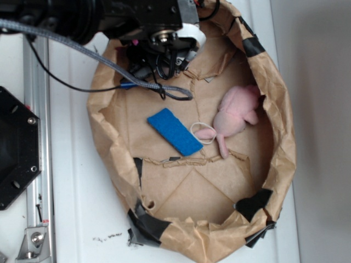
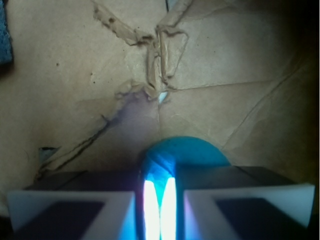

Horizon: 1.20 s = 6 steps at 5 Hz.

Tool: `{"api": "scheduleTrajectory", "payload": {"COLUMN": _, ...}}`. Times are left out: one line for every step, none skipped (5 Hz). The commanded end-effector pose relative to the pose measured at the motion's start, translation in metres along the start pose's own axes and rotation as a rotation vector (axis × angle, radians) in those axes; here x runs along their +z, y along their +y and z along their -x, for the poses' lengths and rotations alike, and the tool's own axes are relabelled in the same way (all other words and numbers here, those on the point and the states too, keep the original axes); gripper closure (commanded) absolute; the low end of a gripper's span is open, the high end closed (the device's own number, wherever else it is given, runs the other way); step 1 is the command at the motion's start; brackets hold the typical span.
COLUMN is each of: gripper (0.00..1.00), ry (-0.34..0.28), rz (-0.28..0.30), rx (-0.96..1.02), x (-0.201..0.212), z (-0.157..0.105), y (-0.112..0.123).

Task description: Grab the blue ball.

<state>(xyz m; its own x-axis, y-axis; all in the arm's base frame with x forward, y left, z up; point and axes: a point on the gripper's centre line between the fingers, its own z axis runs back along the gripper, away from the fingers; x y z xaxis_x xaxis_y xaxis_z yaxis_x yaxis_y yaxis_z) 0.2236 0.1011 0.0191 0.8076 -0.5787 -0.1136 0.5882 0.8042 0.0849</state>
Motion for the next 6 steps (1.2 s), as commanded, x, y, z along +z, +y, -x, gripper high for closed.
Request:
{"api": "scheduleTrajectory", "payload": {"gripper": 1.0, "ry": -0.009, "rz": 0.025, "rx": -0.03, "x": 0.016, "z": -0.01, "y": -0.018}}
{"api": "scheduleTrajectory", "payload": {"gripper": 1.0, "ry": -0.138, "rz": 0.036, "rx": -0.075, "x": 0.069, "z": -0.056, "y": -0.03}}
{"api": "scheduleTrajectory", "payload": {"gripper": 1.0, "ry": -0.2, "rz": 0.06, "rx": -0.092, "x": 0.11, "z": -0.088, "y": -0.043}}
{"api": "scheduleTrajectory", "payload": {"gripper": 1.0, "ry": -0.221, "rz": 0.109, "rx": -0.082, "x": 0.125, "z": -0.097, "y": -0.046}}
{"api": "scheduleTrajectory", "payload": {"gripper": 1.0, "ry": -0.22, "rz": 0.108, "rx": -0.079, "x": 0.125, "z": -0.094, "y": -0.046}}
{"api": "scheduleTrajectory", "payload": {"gripper": 1.0, "ry": -0.215, "rz": 0.09, "rx": -0.019, "x": 0.127, "z": -0.086, "y": -0.054}}
